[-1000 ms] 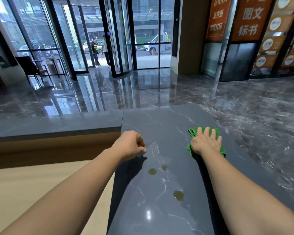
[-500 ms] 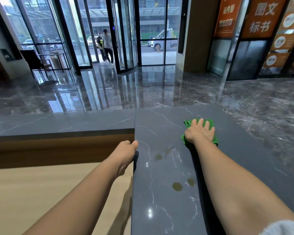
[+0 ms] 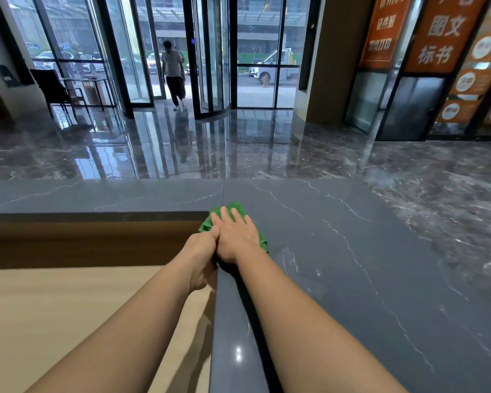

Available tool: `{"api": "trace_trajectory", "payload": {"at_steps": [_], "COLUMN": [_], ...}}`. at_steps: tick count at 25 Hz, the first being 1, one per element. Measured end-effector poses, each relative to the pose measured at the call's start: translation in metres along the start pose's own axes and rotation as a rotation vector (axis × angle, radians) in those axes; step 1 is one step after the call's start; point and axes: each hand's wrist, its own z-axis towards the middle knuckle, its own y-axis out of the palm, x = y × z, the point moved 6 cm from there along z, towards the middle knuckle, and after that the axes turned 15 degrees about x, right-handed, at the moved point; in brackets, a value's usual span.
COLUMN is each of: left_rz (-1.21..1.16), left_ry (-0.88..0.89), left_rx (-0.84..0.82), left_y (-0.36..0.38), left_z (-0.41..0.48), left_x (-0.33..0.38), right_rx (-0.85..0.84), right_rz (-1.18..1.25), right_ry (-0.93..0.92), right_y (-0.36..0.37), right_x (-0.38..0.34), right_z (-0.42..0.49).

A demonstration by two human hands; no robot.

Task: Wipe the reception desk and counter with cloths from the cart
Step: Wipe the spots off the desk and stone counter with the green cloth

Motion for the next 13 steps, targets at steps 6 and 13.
{"api": "trace_trajectory", "payload": {"at_steps": [6,13], "left_rz": [-0.057,0.063], "left_ry": [-0.010,0.007], "left_rx": [0.035,0.099], "left_y": [0.003,-0.008], "left_z": [-0.030,-0.047], "left_x": [0.006,0.005], "right_rx": [-0.038,-0.022], "right_rz": [0.011,-0.069], "right_ry": [-0.086,0.135], "right_y": [-0.009,-0.031], "right_x": [0.037,0.140], "right_z": [-0.018,-0.046]}}
